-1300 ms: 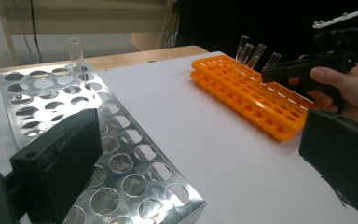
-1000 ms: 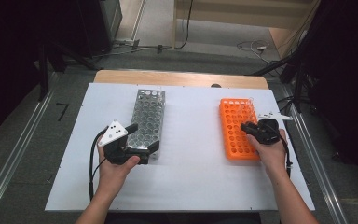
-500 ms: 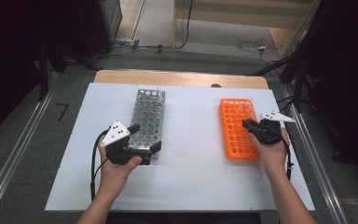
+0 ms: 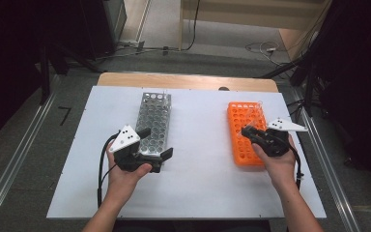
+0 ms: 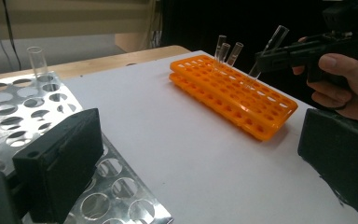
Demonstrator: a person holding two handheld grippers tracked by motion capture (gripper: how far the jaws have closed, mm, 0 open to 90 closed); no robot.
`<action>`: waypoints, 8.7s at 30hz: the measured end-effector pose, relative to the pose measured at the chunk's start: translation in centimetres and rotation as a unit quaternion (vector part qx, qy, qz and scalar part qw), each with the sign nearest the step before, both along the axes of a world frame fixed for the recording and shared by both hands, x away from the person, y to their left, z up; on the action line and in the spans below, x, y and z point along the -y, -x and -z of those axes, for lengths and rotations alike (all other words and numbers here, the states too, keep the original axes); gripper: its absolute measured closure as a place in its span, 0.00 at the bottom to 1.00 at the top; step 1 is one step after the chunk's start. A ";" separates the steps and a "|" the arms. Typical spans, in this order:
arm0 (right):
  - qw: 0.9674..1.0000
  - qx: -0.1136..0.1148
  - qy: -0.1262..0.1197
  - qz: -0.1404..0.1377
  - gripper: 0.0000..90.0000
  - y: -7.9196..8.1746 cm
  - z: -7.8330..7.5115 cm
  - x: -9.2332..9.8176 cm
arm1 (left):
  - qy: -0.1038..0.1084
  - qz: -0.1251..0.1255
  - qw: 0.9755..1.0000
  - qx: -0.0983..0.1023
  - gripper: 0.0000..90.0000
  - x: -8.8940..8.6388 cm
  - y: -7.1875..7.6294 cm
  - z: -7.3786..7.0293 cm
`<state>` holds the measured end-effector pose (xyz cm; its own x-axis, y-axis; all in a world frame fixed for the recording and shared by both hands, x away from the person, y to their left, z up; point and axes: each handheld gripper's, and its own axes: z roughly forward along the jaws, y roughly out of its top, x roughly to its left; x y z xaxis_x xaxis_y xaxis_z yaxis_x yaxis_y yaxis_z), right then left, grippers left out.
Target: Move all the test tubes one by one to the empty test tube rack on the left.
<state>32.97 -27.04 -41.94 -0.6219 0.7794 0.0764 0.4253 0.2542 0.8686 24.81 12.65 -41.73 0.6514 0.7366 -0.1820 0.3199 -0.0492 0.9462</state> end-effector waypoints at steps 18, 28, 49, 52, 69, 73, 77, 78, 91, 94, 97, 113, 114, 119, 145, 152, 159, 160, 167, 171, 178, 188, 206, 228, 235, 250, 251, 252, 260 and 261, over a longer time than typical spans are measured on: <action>0.991 -0.011 0.004 -0.130 0.82 4.0 -0.3 -6.7 | 0.005 0.061 0.998 0.005 0.11 3.5 0.1 -0.9; 0.984 -0.015 0.020 -0.177 0.82 5.8 -0.1 -9.9 | -0.006 0.089 0.996 0.007 0.42 5.4 0.6 -1.2; 0.975 -0.018 0.032 -0.219 0.82 7.2 -0.2 -12.4 | -0.029 0.128 0.991 0.018 0.79 6.9 1.1 -0.9; 0.975 -0.020 0.031 -0.220 0.82 7.2 -0.1 -12.4 | -0.038 0.124 0.991 0.022 0.81 6.9 1.1 -0.9; 0.976 -0.004 0.031 -0.216 0.41 7.3 0.0 -12.2 | -0.030 0.094 0.995 0.021 0.84 5.7 0.6 -1.2; 0.979 -0.009 0.025 -0.203 0.15 7.1 -0.1 -11.0 | -0.028 0.088 0.996 0.018 0.84 5.3 0.2 -1.2; 0.981 -0.011 0.006 -0.196 0.07 6.9 -0.1 -9.2 | -0.026 0.080 0.996 0.017 0.84 4.9 -0.3 -1.3; 0.981 -0.012 0.001 -0.194 0.07 6.8 -0.1 -8.7 | -0.024 0.077 0.997 0.017 0.84 4.8 -0.5 -1.4; 0.988 -0.010 -0.005 -0.156 0.02 6.8 0.6 -3.4 | -0.013 0.053 0.998 0.012 0.84 3.5 -3.4 -2.0; 0.991 -0.010 -0.016 -0.135 0.00 6.7 0.6 -1.4 | -0.010 0.047 0.999 0.012 0.84 3.1 -4.2 -2.2; 0.992 -0.008 -0.014 -0.122 0.00 6.8 0.7 -0.6 | -0.007 0.039 0.999 0.009 0.84 2.8 -4.9 -2.2; 0.996 -0.016 -0.011 -0.085 0.00 7.7 1.9 4.7 | -0.010 -0.009 1.000 0.015 0.84 1.4 -9.2 -2.9; 0.996 -0.015 -0.010 -0.084 0.00 7.7 2.1 4.8 | -0.010 -0.011 1.000 0.015 0.84 1.3 -9.5 -2.9; 0.997 -0.021 -0.012 -0.077 0.00 7.4 2.3 4.9 | -0.008 -0.026 0.999 0.018 0.84 1.0 -10.8 -3.0; 0.997 -0.014 -0.017 -0.074 0.00 7.5 2.4 5.6 | -0.012 -0.117 0.993 0.029 0.84 -0.1 -17.6 -2.4; 0.997 -0.015 -0.020 -0.076 0.00 7.5 2.4 5.7 | -0.026 -0.129 0.991 0.022 0.84 0.0 -18.6 -1.2; 0.997 -0.015 -0.021 -0.079 0.00 7.6 2.3 5.7 | -0.038 -0.140 0.989 0.026 0.84 0.5 -19.0 -0.6; 0.996 -0.014 -0.020 -0.080 0.00 7.6 2.3 5.7 | -0.041 -0.140 0.989 0.027 0.83 0.6 -19.0 -0.5; 0.996 -0.014 -0.020 -0.080 0.00 7.5 2.4 5.8 | -0.054 -0.146 0.988 0.010 0.83 0.7 -19.1 0.4; 0.996 -0.014 -0.019 -0.081 0.00 7.5 2.4 5.8 | -0.057 -0.149 0.987 -0.002 0.83 0.6 -18.9 0.8; 0.996 -0.015 -0.022 -0.082 0.00 7.5 2.3 5.8 | -0.073 -0.141 0.987 -0.029 0.83 0.6 -18.9 1.1; 0.996 -0.020 -0.019 -0.082 0.00 7.4 2.5 5.7 | -0.090 -0.130 0.986 -0.062 0.81 0.6 -19.1 1.2; 0.997 -0.026 -0.023 -0.075 0.00 6.8 2.6 5.5 | -0.038 -0.089 0.994 -0.044 0.38 -0.6 -15.8 -0.5; 0.999 -0.014 -0.024 -0.033 0.00 2.8 1.5 4.9 | -0.011 -0.040 0.999 -0.011 0.00 -1.4 -5.8 -1.2; 1.000 -0.011 -0.017 -0.007 0.09 0.7 1.3 4.9 | -0.025 -0.031 0.999 0.003 0.00 -1.0 -3.0 -1.0; 0.998 -0.006 0.009 0.062 0.44 -4.5 2.3 5.9 | -0.020 -0.019 1.000 -0.001 0.00 -0.8 -1.9 -0.3; 0.998 -0.008 0.012 0.063 0.48 -4.9 2.4 6.0 | -0.019 -0.019 1.000 -0.001 0.00 -0.8 -1.9 -0.3; 0.998 -0.013 0.016 0.063 0.51 -5.3 2.6 6.1 | -0.019 -0.019 1.000 -0.002 0.00 -0.9 -1.8 -0.3; 0.998 -0.042 0.022 0.049 0.64 -7.9 3.0 6.5 | -0.014 -0.018 1.000 -0.004 0.00 -0.8 -1.8 -0.2; 0.998 -0.042 0.022 0.049 0.64 -7.9 3.0 6.5 | -0.014 -0.018 1.000 -0.004 0.00 -0.8 -1.8 -0.2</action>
